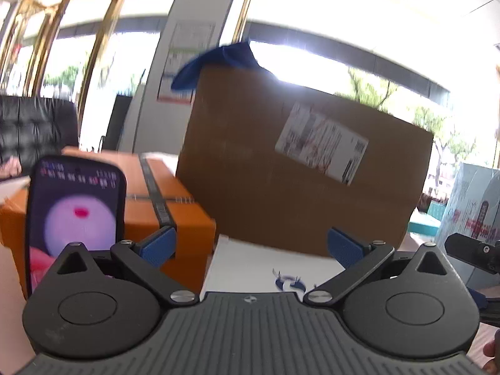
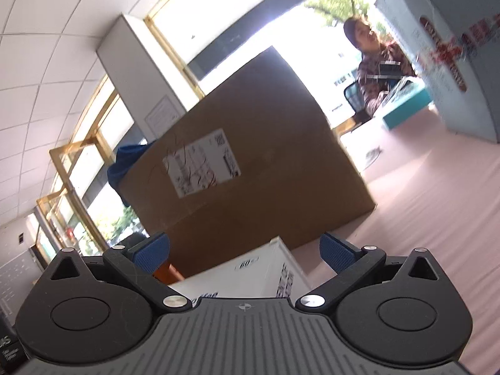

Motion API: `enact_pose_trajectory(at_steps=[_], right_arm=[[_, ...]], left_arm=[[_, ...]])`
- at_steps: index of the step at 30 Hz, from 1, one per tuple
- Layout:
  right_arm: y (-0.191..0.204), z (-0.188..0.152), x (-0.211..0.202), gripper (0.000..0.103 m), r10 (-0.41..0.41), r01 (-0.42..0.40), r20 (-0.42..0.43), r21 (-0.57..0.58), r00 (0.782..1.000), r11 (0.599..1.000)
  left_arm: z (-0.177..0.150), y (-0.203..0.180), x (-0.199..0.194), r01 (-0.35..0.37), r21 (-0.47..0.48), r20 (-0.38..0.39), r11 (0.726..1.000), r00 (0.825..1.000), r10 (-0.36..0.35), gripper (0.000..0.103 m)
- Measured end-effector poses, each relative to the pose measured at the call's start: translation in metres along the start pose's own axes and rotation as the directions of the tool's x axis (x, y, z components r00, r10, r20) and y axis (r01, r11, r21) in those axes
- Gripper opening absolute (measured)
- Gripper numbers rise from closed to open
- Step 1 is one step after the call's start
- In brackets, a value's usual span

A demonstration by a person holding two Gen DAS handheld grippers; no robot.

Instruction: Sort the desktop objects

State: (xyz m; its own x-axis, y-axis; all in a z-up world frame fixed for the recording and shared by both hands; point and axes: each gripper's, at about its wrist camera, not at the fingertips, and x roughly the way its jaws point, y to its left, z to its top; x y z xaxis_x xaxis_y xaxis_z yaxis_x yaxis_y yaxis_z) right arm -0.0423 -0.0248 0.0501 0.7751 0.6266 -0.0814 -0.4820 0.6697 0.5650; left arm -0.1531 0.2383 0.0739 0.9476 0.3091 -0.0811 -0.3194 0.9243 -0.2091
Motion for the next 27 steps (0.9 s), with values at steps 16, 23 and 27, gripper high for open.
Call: enact_pose_trajectory(at_steps=[16,23,27], right_arm=[[-0.027,0.022,-0.086,0.103,-0.358,0.361,0.077,-0.356,0.931,0.862],[-0.095,0.024,-0.104,0.103,-0.654,0.629,0.064,-0.360,0.753,0.689],[-0.140,0.032,-0.114,0.103,-0.732,0.716,-0.040,-0.179,0.680,0.675]], left_arm=[[-0.028,-0.116,-0.036,0.399,0.104,-0.167,0.911,0.910,-0.380,0.103],[-0.068,-0.205,-0.007,0.502,0.043,-0.417,0.864,0.795,-0.441,0.103],[-0.100,-0.234,0.022,0.388,0.042,-0.503,0.921,0.805,-0.316,0.103]])
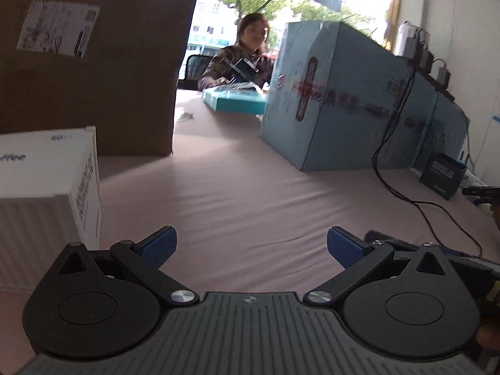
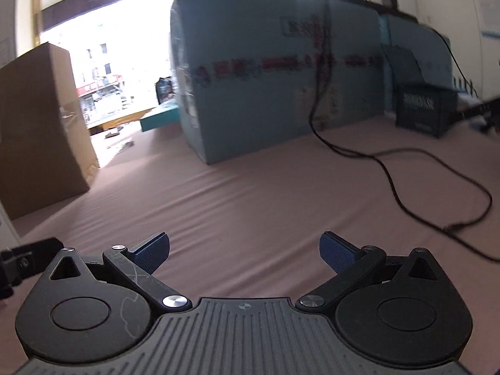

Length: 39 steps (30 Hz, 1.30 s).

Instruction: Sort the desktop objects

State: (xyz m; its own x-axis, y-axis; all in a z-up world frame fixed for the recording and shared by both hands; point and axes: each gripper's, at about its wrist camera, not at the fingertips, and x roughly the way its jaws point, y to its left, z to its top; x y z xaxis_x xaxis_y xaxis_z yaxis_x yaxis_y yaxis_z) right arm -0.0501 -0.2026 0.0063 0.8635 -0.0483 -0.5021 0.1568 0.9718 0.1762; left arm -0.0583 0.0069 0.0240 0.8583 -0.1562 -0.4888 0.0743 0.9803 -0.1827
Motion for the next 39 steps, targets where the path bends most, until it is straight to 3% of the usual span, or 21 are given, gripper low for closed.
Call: enact_pose_trajectory(at_steps=[2,6,13,19,39], right_arm=[[-0.002,0.000,0.011,0.103,-0.007,0.008,-0.064,0.004,0.998,1.000],[0.028,-0.002,0.022,0.103,-0.077,0.059,-0.109,-0.159,0.991,0.985],[0.049,0.010,0.056,0.103,-0.126,0.105,-0.112,-0.179,0.986,0.978],[0.060,0.022,0.083,0.103,-0.143,0.120,-0.115,-0.185,0.983,0.975],[0.052,0.018,0.073,0.103,-0.124,0.101,-0.121,-0.174,0.985,0.979]], left_arm=[[-0.003,0.002,0.026,-0.083,0.016,-0.056,0.996,0.995,0.083,0.103],[0.000,-0.002,0.052,-0.183,0.089,-0.138,0.979,0.971,0.194,0.103],[0.017,0.009,0.077,-0.280,0.050,-0.137,0.959,0.949,0.284,0.103],[0.023,0.011,0.080,-0.282,0.039,-0.134,0.959,0.949,0.285,0.103],[0.022,0.009,0.080,-0.281,0.039,-0.127,0.959,0.950,0.284,0.103]])
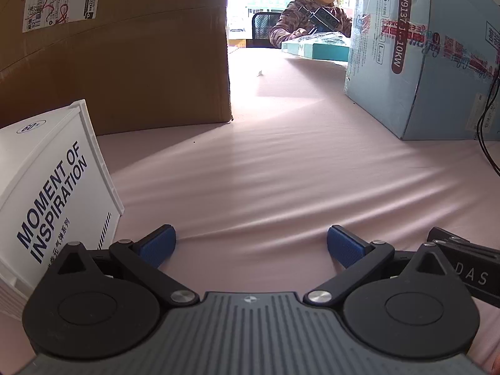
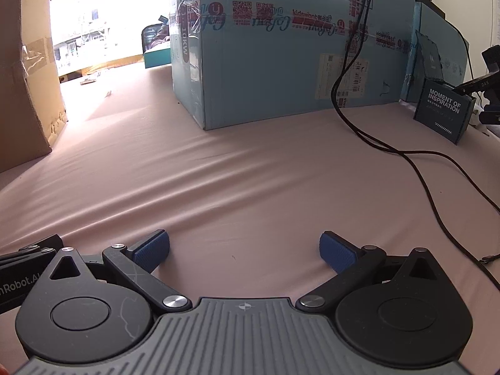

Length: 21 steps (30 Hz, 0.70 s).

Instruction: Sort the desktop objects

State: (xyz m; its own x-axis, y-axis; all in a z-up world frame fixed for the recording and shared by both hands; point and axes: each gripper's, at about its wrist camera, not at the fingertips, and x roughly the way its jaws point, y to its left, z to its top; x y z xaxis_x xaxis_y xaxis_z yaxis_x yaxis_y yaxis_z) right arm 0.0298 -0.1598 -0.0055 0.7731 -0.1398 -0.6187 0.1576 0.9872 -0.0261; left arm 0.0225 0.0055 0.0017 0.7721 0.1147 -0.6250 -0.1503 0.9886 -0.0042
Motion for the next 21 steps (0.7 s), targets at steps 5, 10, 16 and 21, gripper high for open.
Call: enact_pose_trajectory(at_steps=[5,10,16,21], right_arm=[[-0.0009,-0.0008,-0.0009,0.103,0.005,-0.005,0.000,-0.003,1.000,1.000],[-0.0023,-0.0017,-0.0020,0.103,0.012,-0.012,0.000,-0.004,1.000,1.000],[-0.0029,-0.0023,-0.0023,0.103,0.015,-0.015,0.000,-0.006,1.000,1.000],[-0.0033,-0.0026,-0.0020,0.103,0.015,-0.015,0.000,-0.006,1.000,1.000]], left_arm=[[-0.0002,0.0003,0.0001,0.002,-0.001,0.000,1.000,1.000,-0.002,0.103],[-0.0001,0.0004,0.0000,0.003,-0.001,0.000,1.000,1.000,-0.003,0.103],[0.0002,0.0007,0.0000,0.003,0.000,0.000,1.000,1.000,-0.003,0.103],[0.0003,0.0010,0.0003,0.003,0.000,0.000,1.000,1.000,-0.003,0.103]])
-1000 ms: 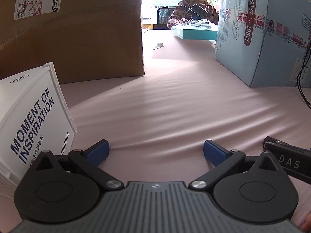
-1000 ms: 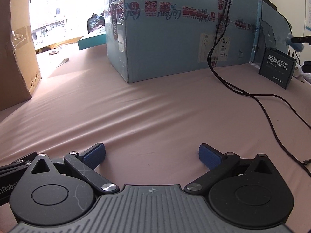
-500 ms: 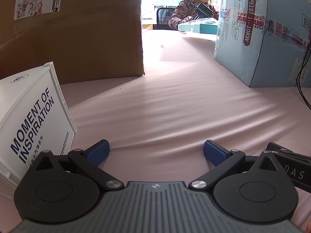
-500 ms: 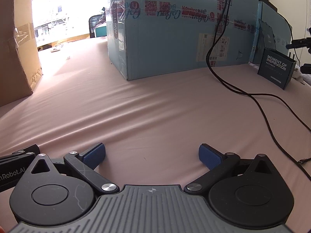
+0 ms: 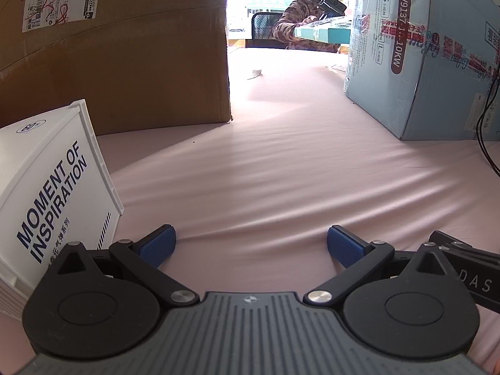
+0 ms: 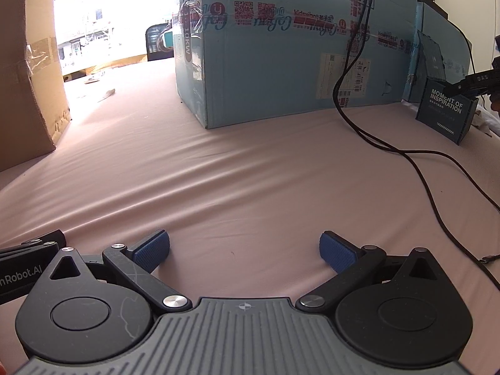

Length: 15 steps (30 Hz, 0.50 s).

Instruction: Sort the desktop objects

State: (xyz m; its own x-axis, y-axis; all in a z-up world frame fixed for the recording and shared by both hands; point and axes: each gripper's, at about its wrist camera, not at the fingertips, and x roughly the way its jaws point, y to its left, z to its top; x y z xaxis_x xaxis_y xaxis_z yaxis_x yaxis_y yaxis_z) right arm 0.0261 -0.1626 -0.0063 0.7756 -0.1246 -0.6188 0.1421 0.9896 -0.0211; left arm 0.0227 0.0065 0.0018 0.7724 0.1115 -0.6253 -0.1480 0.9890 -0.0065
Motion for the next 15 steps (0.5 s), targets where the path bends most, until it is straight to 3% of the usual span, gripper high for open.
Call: enact_pose_trajectory(at_steps=[15], right_arm=[[-0.0002,0.0003,0.0003,0.103,0.005,-0.005,0.000,0.006,1.000,1.000]], left_arm=[[-0.0013,-0.0007,-0.0006,-0.001,0.000,0.000,1.000,1.000,0.001,0.103]])
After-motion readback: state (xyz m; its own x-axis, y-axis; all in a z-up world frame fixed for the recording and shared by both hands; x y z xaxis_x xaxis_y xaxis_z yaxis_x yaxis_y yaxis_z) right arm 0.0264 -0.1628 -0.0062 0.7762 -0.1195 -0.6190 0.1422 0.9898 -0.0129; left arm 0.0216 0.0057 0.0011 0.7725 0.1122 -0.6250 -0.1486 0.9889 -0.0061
